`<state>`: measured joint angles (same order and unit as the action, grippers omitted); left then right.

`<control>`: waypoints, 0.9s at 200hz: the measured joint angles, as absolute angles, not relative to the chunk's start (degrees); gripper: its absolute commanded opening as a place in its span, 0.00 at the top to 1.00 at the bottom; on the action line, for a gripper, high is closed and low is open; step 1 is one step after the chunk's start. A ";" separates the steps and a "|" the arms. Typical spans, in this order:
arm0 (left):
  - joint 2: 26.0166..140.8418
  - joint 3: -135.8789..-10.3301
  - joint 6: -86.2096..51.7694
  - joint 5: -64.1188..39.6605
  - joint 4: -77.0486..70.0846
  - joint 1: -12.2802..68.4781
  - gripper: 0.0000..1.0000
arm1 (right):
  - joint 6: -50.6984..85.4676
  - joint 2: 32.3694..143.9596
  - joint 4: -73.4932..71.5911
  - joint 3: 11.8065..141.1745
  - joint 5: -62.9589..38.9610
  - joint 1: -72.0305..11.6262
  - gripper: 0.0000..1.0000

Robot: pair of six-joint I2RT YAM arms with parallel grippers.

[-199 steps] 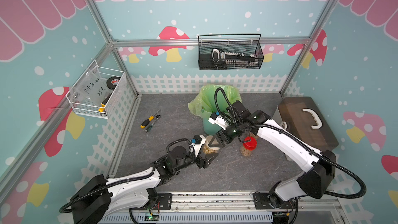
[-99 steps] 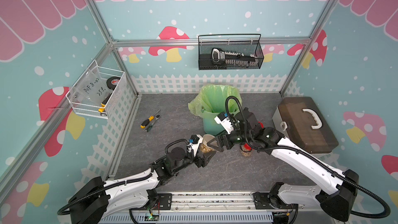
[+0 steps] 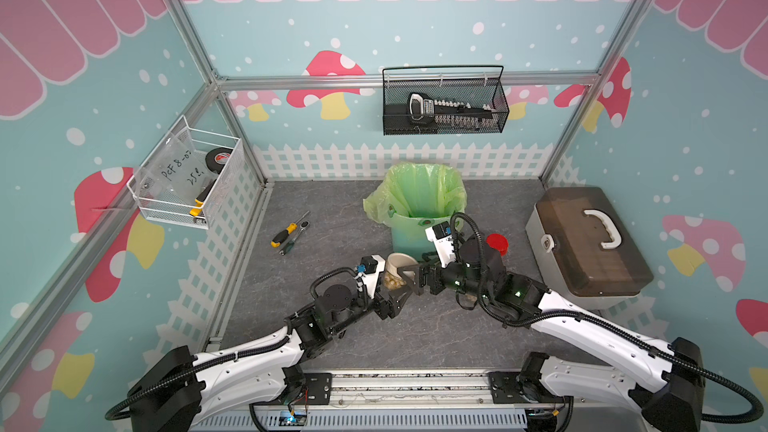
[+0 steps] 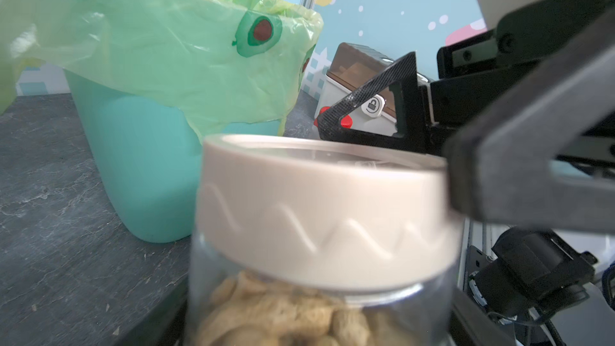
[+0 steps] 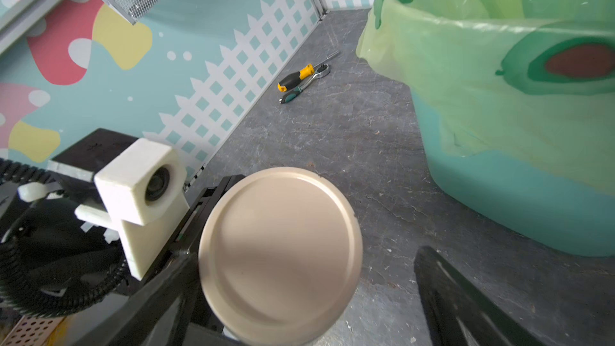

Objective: Empty moldy peanuts from jars
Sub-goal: Unscrew the lid from the jar.

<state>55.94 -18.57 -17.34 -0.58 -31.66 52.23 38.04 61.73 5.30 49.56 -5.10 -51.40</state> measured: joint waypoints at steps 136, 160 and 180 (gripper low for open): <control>57.76 -18.85 -19.31 0.89 -34.15 52.23 0.52 | 41.04 66.37 -5.48 48.60 -3.33 -52.99 0.04; 57.76 -19.11 -19.31 0.89 -34.15 52.23 0.52 | 41.06 66.92 -5.63 48.60 -3.33 -53.15 0.15; 57.76 -19.27 -19.31 0.91 -34.15 52.23 0.52 | 41.47 67.77 -5.65 48.64 -3.44 -53.39 0.21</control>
